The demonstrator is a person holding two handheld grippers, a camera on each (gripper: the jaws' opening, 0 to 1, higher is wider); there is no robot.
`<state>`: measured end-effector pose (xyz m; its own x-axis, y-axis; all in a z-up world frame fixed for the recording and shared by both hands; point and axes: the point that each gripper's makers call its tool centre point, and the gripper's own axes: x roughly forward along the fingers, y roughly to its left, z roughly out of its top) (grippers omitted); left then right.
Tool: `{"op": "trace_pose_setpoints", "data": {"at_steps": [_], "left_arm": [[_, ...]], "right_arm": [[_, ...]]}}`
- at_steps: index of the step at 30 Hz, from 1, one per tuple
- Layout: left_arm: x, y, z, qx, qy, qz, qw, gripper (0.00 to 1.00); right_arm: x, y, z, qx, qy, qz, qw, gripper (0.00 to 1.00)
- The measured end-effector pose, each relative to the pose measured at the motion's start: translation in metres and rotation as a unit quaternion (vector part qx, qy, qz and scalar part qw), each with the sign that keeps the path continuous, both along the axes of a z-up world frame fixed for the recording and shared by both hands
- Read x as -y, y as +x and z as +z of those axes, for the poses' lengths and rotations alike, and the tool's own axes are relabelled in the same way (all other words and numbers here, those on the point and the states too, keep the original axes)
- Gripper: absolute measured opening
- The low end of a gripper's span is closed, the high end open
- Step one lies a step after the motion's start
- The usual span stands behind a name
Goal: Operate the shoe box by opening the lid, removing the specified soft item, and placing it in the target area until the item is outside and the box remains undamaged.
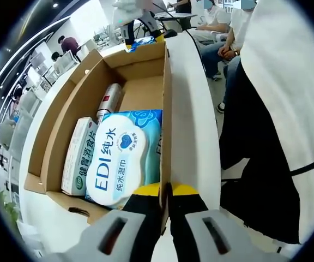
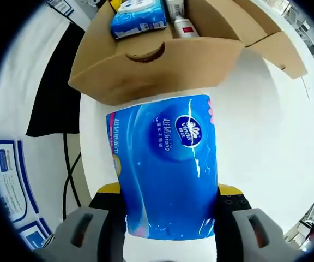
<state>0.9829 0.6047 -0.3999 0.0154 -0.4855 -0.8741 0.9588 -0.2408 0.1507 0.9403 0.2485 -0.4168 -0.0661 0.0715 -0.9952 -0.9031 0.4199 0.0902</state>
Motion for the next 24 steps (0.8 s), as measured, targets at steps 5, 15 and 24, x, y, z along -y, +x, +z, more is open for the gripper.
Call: {"op": "trace_pose_setpoints", "data": {"at_steps": [5,15,24], "left_arm": [[0.0,0.0,0.0,-0.001,0.001,0.0,1.0,0.03],[-0.001,0.0,0.0,-0.005,0.004,0.001,1.0,0.03],[-0.001,0.0,-0.001,-0.002,0.001,-0.005,1.0,0.03]], "right_arm": [[0.003,0.0,-0.006,-0.006,-0.002,0.003,1.0,0.65],[-0.02,0.002,-0.001,0.056,0.047,-0.024,0.997,0.85],[-0.008,-0.001,0.004,0.109,0.031,-0.016,0.9935,0.9]]}}
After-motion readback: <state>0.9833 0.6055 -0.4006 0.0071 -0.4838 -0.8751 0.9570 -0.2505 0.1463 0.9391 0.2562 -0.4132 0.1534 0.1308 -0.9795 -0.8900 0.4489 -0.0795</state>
